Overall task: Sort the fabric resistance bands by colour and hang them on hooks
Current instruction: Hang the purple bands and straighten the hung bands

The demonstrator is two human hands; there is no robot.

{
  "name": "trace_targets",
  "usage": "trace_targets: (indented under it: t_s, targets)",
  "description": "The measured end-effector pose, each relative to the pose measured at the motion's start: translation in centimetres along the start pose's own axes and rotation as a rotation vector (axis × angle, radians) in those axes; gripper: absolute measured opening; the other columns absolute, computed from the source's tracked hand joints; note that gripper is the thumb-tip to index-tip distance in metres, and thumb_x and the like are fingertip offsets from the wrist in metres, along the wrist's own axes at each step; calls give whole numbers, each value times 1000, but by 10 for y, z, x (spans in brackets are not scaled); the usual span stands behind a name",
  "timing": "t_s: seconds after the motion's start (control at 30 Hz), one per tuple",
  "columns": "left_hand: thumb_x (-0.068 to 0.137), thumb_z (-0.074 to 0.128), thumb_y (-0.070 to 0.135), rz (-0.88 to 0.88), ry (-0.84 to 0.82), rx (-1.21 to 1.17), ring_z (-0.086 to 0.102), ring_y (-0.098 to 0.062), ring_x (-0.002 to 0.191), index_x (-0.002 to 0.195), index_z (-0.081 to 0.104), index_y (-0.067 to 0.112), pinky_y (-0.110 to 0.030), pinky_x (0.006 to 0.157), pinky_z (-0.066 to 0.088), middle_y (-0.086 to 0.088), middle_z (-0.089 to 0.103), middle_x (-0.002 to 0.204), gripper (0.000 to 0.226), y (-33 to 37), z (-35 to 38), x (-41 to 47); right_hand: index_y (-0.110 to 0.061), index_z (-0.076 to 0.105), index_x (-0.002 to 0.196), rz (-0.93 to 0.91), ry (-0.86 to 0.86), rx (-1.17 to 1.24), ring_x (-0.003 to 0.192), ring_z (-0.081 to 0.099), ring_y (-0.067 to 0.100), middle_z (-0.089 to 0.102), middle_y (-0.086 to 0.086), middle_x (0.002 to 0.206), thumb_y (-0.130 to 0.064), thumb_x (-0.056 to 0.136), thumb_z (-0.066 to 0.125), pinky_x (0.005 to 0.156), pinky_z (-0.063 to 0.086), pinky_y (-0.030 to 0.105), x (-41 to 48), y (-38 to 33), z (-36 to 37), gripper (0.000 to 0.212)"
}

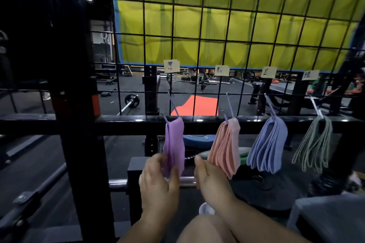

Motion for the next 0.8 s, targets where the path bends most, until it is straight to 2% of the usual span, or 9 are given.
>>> trace_targets:
  t_s: [0.07, 0.13, 0.23, 0.3, 0.37, 0.47, 0.57, 0.7, 0.8]
  targets:
    - [83, 61, 21, 29, -2, -43, 50, -11, 83, 100, 51, 25, -46, 76, 48, 20, 49, 92, 20, 9, 2, 3, -19, 43, 60, -14, 26, 54, 57, 44, 10, 44, -7, 53, -52, 100, 30, 62, 39, 31, 0, -8, -8, 53]
    - [80, 56, 23, 81, -15, -86, 48, -4, 83, 99, 48, 32, -36, 74, 46, 21, 49, 93, 22, 24, 5, 5, -17, 48, 61, 1, 34, 96, 56, 46, 11, 48, -5, 54, -53, 99, 30, 57, 37, 24, 2, -12, -12, 56]
    - [83, 53, 20, 97, -50, -175, 50, -1, 91, 96, 46, 41, -25, 77, 43, 25, 49, 99, 26, 42, 15, 8, -15, 52, 60, 35, 61, 295, 51, 48, 17, 51, 1, 49, -49, 101, 33, 54, 37, 25, 5, -18, -21, 57]
    - [86, 50, 16, 103, -81, -259, 52, -3, 93, 98, 49, 39, -19, 81, 43, 26, 50, 101, 26, 55, 24, 10, -11, 51, 61, 40, 127, 360, 48, 45, 18, 51, 7, 49, -46, 102, 33, 49, 35, 24, 6, -22, -39, 57]
    - [90, 49, 9, 102, -119, -296, 53, -6, 93, 99, 51, 36, -16, 81, 43, 20, 53, 99, 28, 67, 34, 14, -5, 54, 62, 28, 179, 357, 50, 51, 23, 57, 16, 54, -51, 101, 29, 52, 40, 27, 6, -26, -59, 66]
    - [92, 50, 4, 65, -190, -285, 53, -5, 95, 104, 53, 28, -16, 81, 42, 7, 56, 100, 27, 79, 52, 20, -20, 55, 50, 87, 254, 359, 54, 54, 18, 57, 3, 51, -68, 92, 27, 61, 42, 30, 9, -20, -83, 70]
    - [93, 52, 6, 25, -206, -301, 52, -3, 97, 111, 55, 22, -15, 85, 42, 6, 56, 103, 25, 88, 68, 25, -24, 52, 38, 133, 312, 344, 52, 47, 14, 50, -7, 44, -60, 99, 31, 63, 39, 33, 16, -10, -98, 73]
    - [96, 53, 18, -13, -245, -306, 52, -2, 103, 124, 55, 19, -12, 87, 39, 16, 50, 107, 28, 102, 85, 32, -21, 56, 62, 121, 360, 222, 71, 54, 23, 57, -1, 65, -51, 101, 34, 71, 41, 35, 25, -4, -119, 54]
    - [98, 51, 24, -4, -276, -273, 51, -3, 109, 131, 53, 23, -13, 90, 38, 14, 50, 116, 33, 109, 94, 38, -10, 62, 79, 104, 348, 120, 77, 58, 23, 62, 5, 77, -51, 100, 38, 74, 47, 39, 32, -2, -126, 53]
Point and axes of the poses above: each hand's wrist, its own x-axis towards the middle knuckle, its own z-axis out of the palm, y = z × x, the point moved 9 cm from there along x, towards the middle knuckle
